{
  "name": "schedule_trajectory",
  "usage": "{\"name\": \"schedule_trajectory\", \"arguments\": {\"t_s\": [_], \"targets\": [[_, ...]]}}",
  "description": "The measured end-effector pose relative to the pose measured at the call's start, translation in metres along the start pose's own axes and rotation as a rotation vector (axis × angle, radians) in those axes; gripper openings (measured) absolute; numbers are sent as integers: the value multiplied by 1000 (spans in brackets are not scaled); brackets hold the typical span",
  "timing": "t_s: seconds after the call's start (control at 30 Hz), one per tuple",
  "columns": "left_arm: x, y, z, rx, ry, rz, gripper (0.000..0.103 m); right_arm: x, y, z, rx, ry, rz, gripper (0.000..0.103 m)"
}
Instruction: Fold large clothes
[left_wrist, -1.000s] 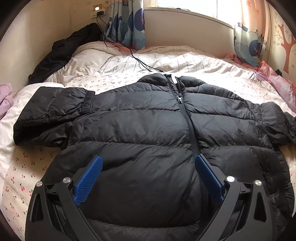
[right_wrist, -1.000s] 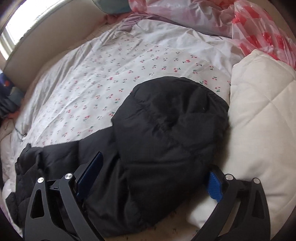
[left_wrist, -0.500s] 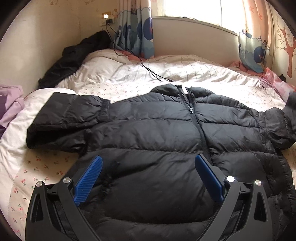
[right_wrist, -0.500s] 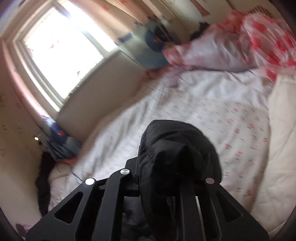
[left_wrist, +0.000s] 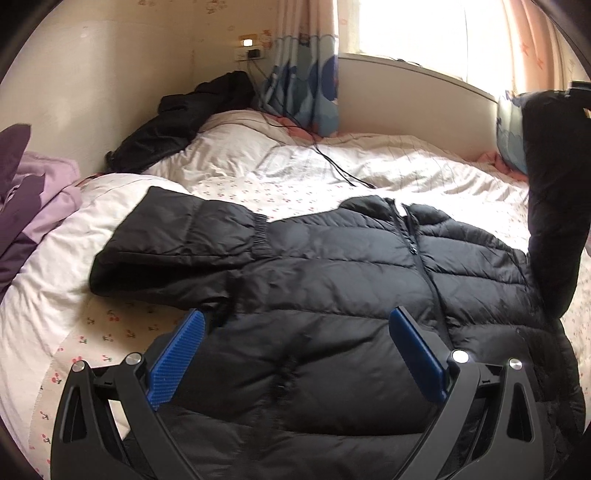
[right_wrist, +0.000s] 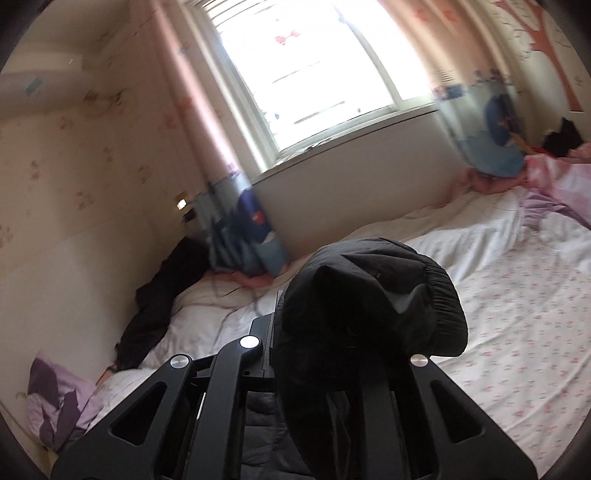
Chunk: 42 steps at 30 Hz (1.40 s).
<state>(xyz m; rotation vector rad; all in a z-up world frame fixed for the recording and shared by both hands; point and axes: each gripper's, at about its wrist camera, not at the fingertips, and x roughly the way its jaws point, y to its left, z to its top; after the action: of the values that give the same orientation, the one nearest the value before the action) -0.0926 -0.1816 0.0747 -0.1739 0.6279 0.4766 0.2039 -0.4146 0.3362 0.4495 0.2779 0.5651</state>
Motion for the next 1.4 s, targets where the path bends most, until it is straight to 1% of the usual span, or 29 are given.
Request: {"name": "schedule_trajectory", "arguments": {"t_s": [0.07,0.13,0.23,0.3,0.37,0.43,0.5,0.57,0.63,0.67,0.7,0.8,0.83,0.87,0.93,0.97,1.03,1.07,1.1,1.13,1.23,1.27,1.33,1.4], "targets": [[-1,10,1,-24,1,6,96,23,30,-18,-29,35,24,12],[0,20,2,-44,8,15,96,49,55,-44,-50,87,53,12],[1,31,1,-55,15,26,96,86,85,-94,-86,169,64,12],[1,38,1,-55,19,36,96,109,105,-131,-117,226,55,12],[1,45,1,-60,23,42,96,132,118,-171,-152,295,40,12],[3,53,2,-77,31,45,96,150,123,-203,-178,347,27,12],[5,64,2,-108,42,43,96,166,127,-236,-213,404,13,12],[6,73,3,-136,50,45,96,177,134,-272,-260,474,10,15],[8,86,4,-171,55,51,96,181,142,-292,-296,506,6,31],[9,89,4,-182,57,53,96,183,145,-299,-310,536,28,49],[10,96,5,-204,62,58,96,184,149,-302,-314,559,44,63],[15,111,4,-265,78,63,96,178,158,-303,-352,588,105,72],[15,115,3,-281,82,63,96,175,161,-303,-349,585,130,74],[17,120,3,-306,89,61,96,170,163,-300,-327,573,164,79],[19,125,2,-339,94,56,96,161,160,-292,-273,556,202,80],[19,126,1,-346,95,55,96,157,158,-284,-242,528,208,80],[19,127,1,-346,92,62,96,133,148,-261,-131,364,228,81],[19,127,1,-342,91,66,96,121,138,-252,-68,289,222,90],[19,127,1,-341,91,65,96,112,127,-243,-4,224,218,95],[19,127,1,-344,93,60,96,112,121,-238,19,209,218,96],[18,127,1,-343,93,51,96,146,117,-238,23,396,232,96],[18,126,1,-340,93,53,96,153,118,-242,-8,443,185,96],[19,126,1,-339,96,55,96,161,121,-249,-55,465,76,96],[21,127,0,-347,105,49,96,168,117,-258,-16,485,50,95]]}}
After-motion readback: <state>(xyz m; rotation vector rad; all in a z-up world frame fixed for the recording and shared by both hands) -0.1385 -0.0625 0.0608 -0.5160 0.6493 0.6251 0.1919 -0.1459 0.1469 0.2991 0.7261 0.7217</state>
